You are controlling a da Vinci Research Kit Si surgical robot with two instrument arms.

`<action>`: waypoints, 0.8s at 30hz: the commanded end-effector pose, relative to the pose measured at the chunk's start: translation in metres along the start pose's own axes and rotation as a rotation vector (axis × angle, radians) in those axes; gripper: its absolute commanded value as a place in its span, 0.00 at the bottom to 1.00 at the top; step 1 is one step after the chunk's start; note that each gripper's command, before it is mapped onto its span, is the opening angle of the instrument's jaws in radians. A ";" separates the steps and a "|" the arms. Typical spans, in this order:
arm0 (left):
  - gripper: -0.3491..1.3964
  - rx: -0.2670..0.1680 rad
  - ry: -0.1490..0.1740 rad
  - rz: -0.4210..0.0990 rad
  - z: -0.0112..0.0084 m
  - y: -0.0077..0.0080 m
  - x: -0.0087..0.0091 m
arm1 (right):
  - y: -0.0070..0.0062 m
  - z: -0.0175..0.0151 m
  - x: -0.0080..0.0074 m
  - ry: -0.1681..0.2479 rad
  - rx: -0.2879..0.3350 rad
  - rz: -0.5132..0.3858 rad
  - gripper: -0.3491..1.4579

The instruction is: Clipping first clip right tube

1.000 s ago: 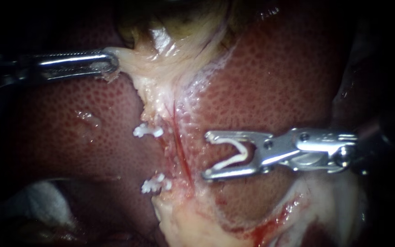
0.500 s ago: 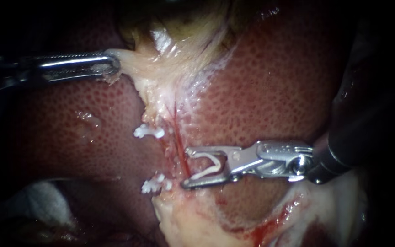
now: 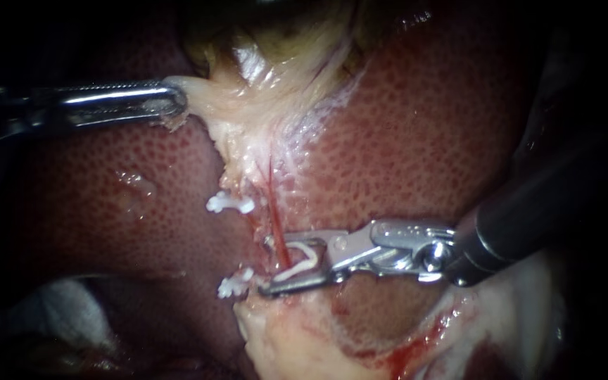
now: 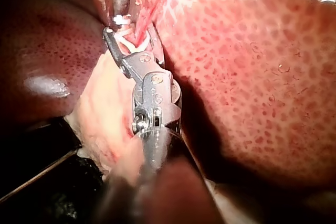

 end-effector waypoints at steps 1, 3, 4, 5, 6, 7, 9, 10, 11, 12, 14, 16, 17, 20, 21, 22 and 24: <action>0.00 -0.001 0.000 0.000 0.0000 0.0000 -0.0001 | 0.0000 0.0001 -0.0001 -0.001 0.004 0.002 0.46; 0.00 -0.001 0.000 0.000 0.0001 0.0000 -0.0001 | 0.0000 0.0001 -0.0002 -0.003 0.010 0.004 0.45; 0.00 -0.001 0.000 0.000 0.0001 0.0000 -0.0001 | -0.0001 0.0001 -0.0002 -0.003 0.014 0.008 0.45; 0.00 -0.001 0.000 0.000 0.0001 0.0000 -0.0001 | -0.0001 0.0001 -0.0003 -0.004 0.016 0.007 0.45; 0.00 0.000 0.000 0.001 0.0001 0.0000 -0.0001 | -0.0001 0.0001 -0.0004 -0.008 0.019 0.012 0.45; 0.00 0.000 0.000 0.001 0.0001 0.0000 -0.0001 | -0.0001 0.0002 -0.0005 -0.009 0.022 0.011 0.44; 0.00 0.000 0.000 0.001 0.0001 0.0000 -0.0002 | -0.0002 0.0004 -0.0008 -0.020 0.026 0.021 0.43; 0.00 0.000 0.000 0.001 0.0001 0.0000 -0.0002 | -0.0002 0.0004 -0.0010 -0.027 0.030 0.026 0.43; 0.00 0.000 0.000 0.001 0.0001 0.0000 -0.0002 | -0.0003 0.0005 -0.0011 -0.032 0.038 0.024 0.41; 0.00 0.000 0.000 0.001 0.0001 0.0000 -0.0002 | -0.0004 0.0005 -0.0012 -0.037 0.043 0.034 0.40; 0.00 0.000 0.000 0.001 0.0001 0.0000 -0.0002 | -0.0005 0.0004 -0.0013 -0.045 0.059 0.043 0.34; 0.00 0.000 0.000 0.001 0.0001 0.0000 -0.0002 | -0.0006 0.0004 -0.0013 -0.049 0.072 0.046 0.30; 0.00 0.000 0.000 0.001 0.0002 0.0000 -0.0002 | -0.0006 0.0004 -0.0013 -0.049 0.071 0.051 0.26; 0.00 0.000 0.000 0.001 0.0002 0.0001 -0.0002 | -0.0006 0.0003 -0.0014 -0.051 0.074 0.070 0.17; 0.00 0.000 0.000 0.001 0.0002 0.0001 -0.0002 | -0.0006 0.0003 -0.0014 -0.055 0.075 0.081 0.14; 0.00 0.000 0.000 0.001 0.0002 0.0001 -0.0002 | -0.0006 0.0002 -0.0014 -0.058 0.074 0.087 0.12; 0.00 0.000 0.000 0.001 0.0002 0.0001 -0.0002 | -0.0006 0.0001 -0.0015 -0.061 0.073 0.105 0.06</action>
